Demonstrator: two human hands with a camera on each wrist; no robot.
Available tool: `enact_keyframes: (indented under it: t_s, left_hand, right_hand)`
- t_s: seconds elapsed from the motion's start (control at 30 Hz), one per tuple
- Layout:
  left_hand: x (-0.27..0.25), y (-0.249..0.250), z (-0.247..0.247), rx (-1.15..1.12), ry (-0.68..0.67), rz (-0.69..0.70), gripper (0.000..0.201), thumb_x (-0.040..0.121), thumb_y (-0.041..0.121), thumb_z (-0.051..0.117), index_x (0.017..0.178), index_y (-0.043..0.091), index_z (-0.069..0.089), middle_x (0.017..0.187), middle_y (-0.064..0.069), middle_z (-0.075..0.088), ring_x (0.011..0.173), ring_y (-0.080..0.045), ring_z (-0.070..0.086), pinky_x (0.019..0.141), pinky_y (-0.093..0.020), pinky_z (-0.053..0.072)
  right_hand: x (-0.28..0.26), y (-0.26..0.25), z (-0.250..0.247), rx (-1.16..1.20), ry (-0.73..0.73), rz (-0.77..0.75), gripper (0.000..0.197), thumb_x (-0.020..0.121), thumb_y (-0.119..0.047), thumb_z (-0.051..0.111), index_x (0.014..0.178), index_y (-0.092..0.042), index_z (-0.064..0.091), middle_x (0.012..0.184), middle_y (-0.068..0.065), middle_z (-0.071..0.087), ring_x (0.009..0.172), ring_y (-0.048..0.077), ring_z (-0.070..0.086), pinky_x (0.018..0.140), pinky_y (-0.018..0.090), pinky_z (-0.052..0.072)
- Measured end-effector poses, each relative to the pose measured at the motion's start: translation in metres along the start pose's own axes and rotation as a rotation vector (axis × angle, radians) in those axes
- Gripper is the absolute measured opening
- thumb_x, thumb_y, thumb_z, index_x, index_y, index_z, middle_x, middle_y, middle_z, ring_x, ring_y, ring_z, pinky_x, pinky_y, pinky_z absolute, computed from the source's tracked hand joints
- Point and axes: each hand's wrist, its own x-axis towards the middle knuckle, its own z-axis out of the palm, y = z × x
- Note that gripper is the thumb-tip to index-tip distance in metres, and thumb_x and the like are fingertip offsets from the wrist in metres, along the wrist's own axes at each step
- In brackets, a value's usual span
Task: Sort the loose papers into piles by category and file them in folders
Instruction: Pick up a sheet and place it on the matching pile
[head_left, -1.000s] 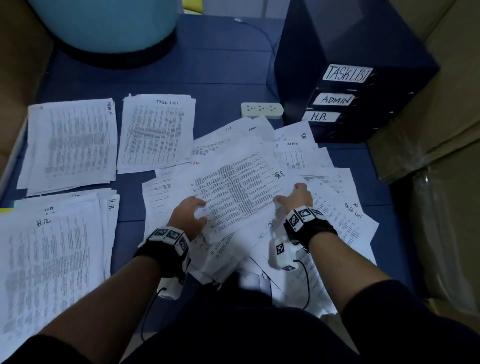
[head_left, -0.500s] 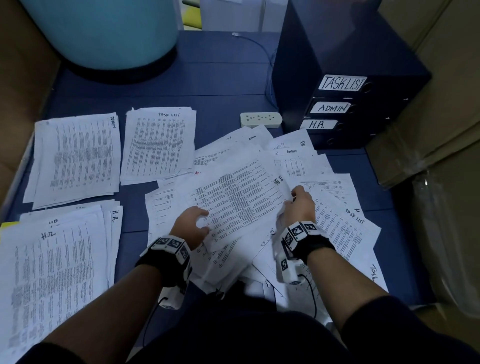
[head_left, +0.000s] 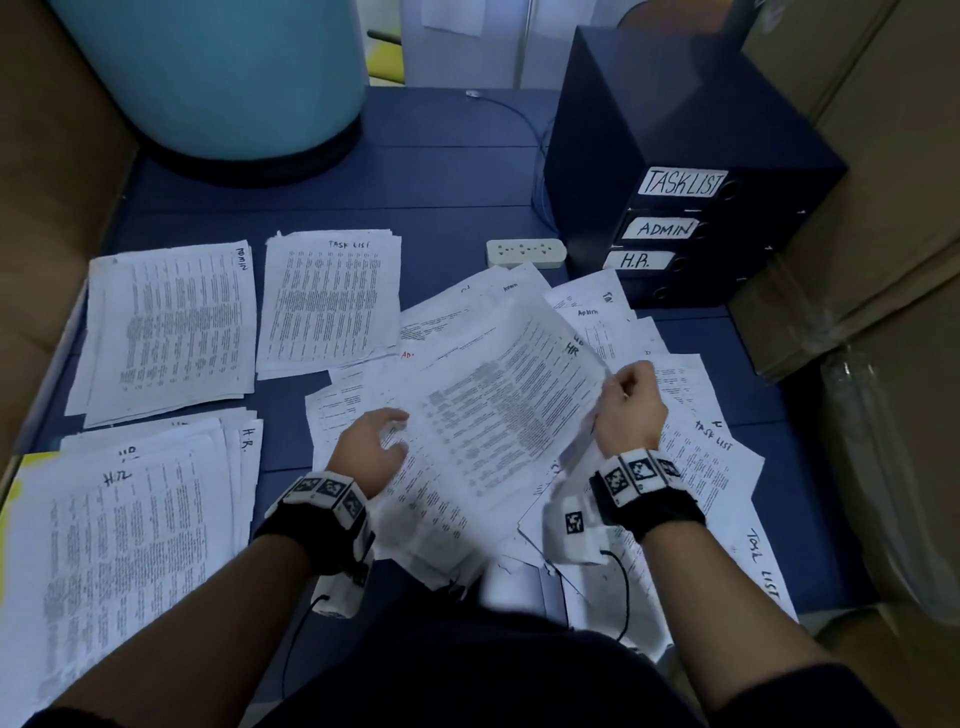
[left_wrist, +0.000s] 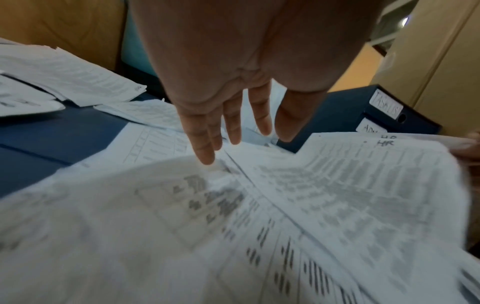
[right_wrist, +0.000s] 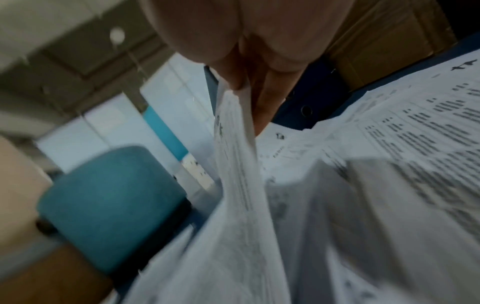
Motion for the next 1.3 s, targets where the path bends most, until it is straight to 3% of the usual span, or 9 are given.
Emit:
enact_keyframes:
  t_s: [0.13, 0.4, 0.5, 0.63, 0.8, 0.93, 1.07, 1.2, 1.3]
  left_hand:
    - [0.009, 0.013, -0.025, -0.113, 0.086, 0.036, 0.051, 0.087, 0.010, 0.063, 0.133, 0.024, 0.047, 0.134, 0.001, 0.053, 0.123, -0.016, 0.049, 0.095, -0.027, 0.037]
    - [0.016, 0.052, -0.044, -0.376, -0.143, 0.112, 0.076, 0.082, 0.010, 0.073, 0.143, 0.025, 0.031, 0.139, 0.005, 0.047, 0.127, -0.008, 0.044, 0.109, -0.033, 0.033]
    - [0.011, 0.051, -0.038, -0.369, -0.247, 0.094, 0.041, 0.077, 0.022, 0.071, 0.116, 0.026, 0.057, 0.115, 0.005, 0.067, 0.109, -0.014, 0.062, 0.105, -0.047, 0.043]
    - [0.003, 0.053, -0.031, -0.381, -0.054, 0.015, 0.024, 0.090, 0.011, 0.063, 0.113, 0.015, 0.065, 0.110, -0.003, 0.070, 0.102, -0.019, 0.065, 0.100, -0.042, 0.046]
    - [-0.004, 0.061, -0.033, -0.466, 0.134, -0.039, 0.023, 0.088, 0.013, 0.066, 0.111, 0.010, 0.065, 0.101, -0.001, 0.069, 0.088, -0.015, 0.065, 0.086, -0.030, 0.049]
    - [-0.010, 0.065, -0.034, -0.420, 0.194, -0.036, 0.026, 0.097, 0.023, 0.053, 0.117, 0.008, 0.062, 0.105, 0.000, 0.065, 0.098, -0.018, 0.061, 0.084, -0.025, 0.041]
    - [-0.013, 0.067, -0.035, -0.428, 0.196, -0.055, 0.032, 0.101, 0.028, 0.044, 0.121, 0.009, 0.059, 0.118, -0.024, 0.063, 0.113, -0.044, 0.054, 0.094, -0.048, 0.045]
    - [-0.014, 0.063, -0.041, -0.445, 0.215, -0.070, 0.034, 0.101, 0.029, 0.045, 0.117, 0.004, 0.060, 0.119, -0.030, 0.059, 0.114, -0.047, 0.052, 0.095, -0.052, 0.044]
    - [-0.015, 0.058, -0.050, -0.468, 0.228, -0.083, 0.034, 0.100, 0.028, 0.046, 0.123, 0.006, 0.058, 0.120, -0.013, 0.064, 0.116, -0.033, 0.057, 0.094, -0.038, 0.044]
  right_hand:
    - [0.006, -0.023, -0.023, 0.238, -0.221, -0.051, 0.035, 0.090, -0.002, 0.055, 0.072, -0.031, 0.048, 0.066, -0.014, 0.053, 0.067, 0.025, 0.054, 0.071, 0.049, 0.056]
    - [-0.001, -0.089, -0.055, 0.652, -0.671, -0.185, 0.034, 0.092, 0.015, 0.042, 0.077, -0.015, 0.045, 0.060, -0.011, 0.047, 0.059, 0.008, 0.046, 0.053, 0.024, 0.042]
    - [0.001, -0.096, -0.053, 0.720, -0.577, -0.132, 0.030, 0.095, 0.013, 0.039, 0.081, -0.013, 0.042, 0.059, -0.009, 0.049, 0.057, 0.008, 0.049, 0.048, 0.021, 0.039]
    - [0.002, -0.086, -0.047, 0.649, -0.470, -0.007, 0.021, 0.089, -0.023, 0.061, 0.101, -0.018, 0.045, 0.067, -0.012, 0.055, 0.060, 0.006, 0.055, 0.052, 0.024, 0.045]
    - [-0.022, -0.042, -0.022, 0.132, -0.628, 0.094, 0.073, 0.077, -0.040, 0.079, 0.137, -0.019, 0.042, 0.132, -0.002, 0.059, 0.118, 0.018, 0.059, 0.100, 0.042, 0.048]
    - [-0.031, -0.034, -0.008, 0.200, -0.474, 0.070, 0.026, 0.090, -0.007, 0.066, 0.114, -0.017, 0.065, 0.101, -0.006, 0.069, 0.088, 0.006, 0.065, 0.074, 0.020, 0.050]
    - [-0.014, -0.025, -0.010, 0.133, -0.358, 0.085, 0.031, 0.089, -0.011, 0.065, 0.066, -0.031, 0.058, 0.067, 0.000, 0.058, 0.064, 0.023, 0.055, 0.064, 0.046, 0.052]
    - [0.008, -0.011, -0.028, 0.126, -0.161, 0.122, 0.018, 0.094, -0.010, 0.058, 0.080, -0.021, 0.061, 0.069, 0.003, 0.057, 0.065, 0.023, 0.052, 0.064, 0.039, 0.046]
    - [0.030, 0.001, -0.052, -0.016, 0.092, 0.139, 0.014, 0.095, -0.011, 0.054, 0.106, -0.007, 0.063, 0.096, 0.013, 0.063, 0.087, 0.028, 0.057, 0.073, 0.033, 0.041]
